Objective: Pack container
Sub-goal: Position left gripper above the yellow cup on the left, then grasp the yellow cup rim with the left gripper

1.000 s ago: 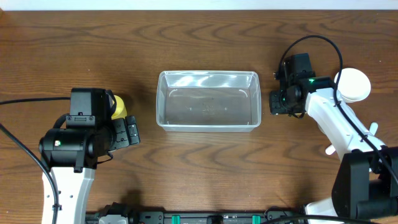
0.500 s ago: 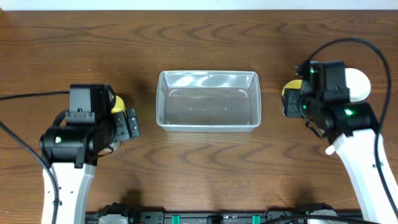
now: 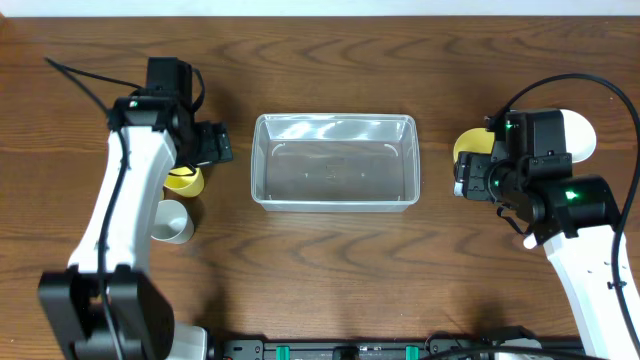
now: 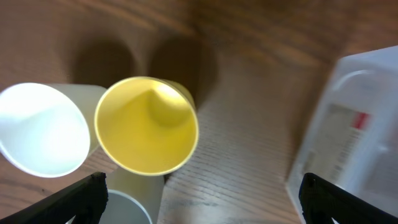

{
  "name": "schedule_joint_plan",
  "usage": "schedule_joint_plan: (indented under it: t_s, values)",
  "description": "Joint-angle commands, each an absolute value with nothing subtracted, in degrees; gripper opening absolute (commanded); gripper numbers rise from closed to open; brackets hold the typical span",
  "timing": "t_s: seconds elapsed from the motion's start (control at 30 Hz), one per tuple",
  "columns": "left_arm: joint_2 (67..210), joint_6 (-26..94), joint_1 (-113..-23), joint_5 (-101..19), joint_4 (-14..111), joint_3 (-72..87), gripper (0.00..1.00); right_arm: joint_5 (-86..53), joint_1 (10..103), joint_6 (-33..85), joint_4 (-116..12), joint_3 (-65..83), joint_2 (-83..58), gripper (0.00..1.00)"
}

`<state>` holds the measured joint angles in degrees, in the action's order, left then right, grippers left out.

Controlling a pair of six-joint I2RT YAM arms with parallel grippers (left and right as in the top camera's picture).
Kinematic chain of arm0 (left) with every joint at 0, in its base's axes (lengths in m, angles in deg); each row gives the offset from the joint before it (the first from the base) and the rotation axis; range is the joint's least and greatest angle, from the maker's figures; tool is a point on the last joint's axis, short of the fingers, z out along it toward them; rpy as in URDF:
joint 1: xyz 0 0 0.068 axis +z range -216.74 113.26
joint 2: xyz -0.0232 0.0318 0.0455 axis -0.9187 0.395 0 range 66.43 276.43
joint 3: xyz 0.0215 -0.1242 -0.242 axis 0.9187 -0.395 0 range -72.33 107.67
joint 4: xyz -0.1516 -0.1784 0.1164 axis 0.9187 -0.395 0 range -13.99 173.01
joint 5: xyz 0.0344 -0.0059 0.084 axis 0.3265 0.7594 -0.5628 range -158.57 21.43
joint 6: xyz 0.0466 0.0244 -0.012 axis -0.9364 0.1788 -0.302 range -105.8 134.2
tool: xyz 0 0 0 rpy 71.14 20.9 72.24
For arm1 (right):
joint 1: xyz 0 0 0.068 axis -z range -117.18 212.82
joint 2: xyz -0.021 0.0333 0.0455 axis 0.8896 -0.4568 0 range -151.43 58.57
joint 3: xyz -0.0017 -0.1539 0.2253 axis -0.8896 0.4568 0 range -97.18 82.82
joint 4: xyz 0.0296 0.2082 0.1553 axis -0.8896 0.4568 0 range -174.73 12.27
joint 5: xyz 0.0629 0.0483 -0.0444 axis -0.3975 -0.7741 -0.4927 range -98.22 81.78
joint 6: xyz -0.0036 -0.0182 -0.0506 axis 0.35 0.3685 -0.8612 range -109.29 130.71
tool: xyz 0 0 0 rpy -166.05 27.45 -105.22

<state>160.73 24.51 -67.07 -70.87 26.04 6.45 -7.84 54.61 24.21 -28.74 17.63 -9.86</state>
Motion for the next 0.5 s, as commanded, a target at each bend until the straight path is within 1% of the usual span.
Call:
schedule_joint_plan:
  t_s: [0.0, 0.23, 0.33, 0.37, 0.47]
  values:
    - [163.82, 24.46, -66.16, -72.23, 25.25, 7.52, 0.98, -6.92, 54.94, 25.24, -28.59, 17.11, -10.36, 0.75]
    - [169.63, 24.42, -66.09, -72.21, 24.88, 7.39, 0.98, -6.92, 54.94, 25.26, -28.55, 17.13, -10.45, 0.75]
    - [171.33, 24.42, -66.11, -72.21, 25.49, 7.39, 1.0, -6.92, 54.94, 25.26, -28.53, 17.13, -10.45, 0.75]
    - [171.86, 24.42, -66.09, -72.23, 25.71, 7.39, 0.97, -6.92, 54.94, 25.26, -28.53, 17.13, -10.45, 0.75]
    - [173.08, 24.42, -66.09, -72.25, 26.17, 7.39, 0.81, -6.92, 54.94, 25.26, -28.5, 17.13, -10.45, 0.75]
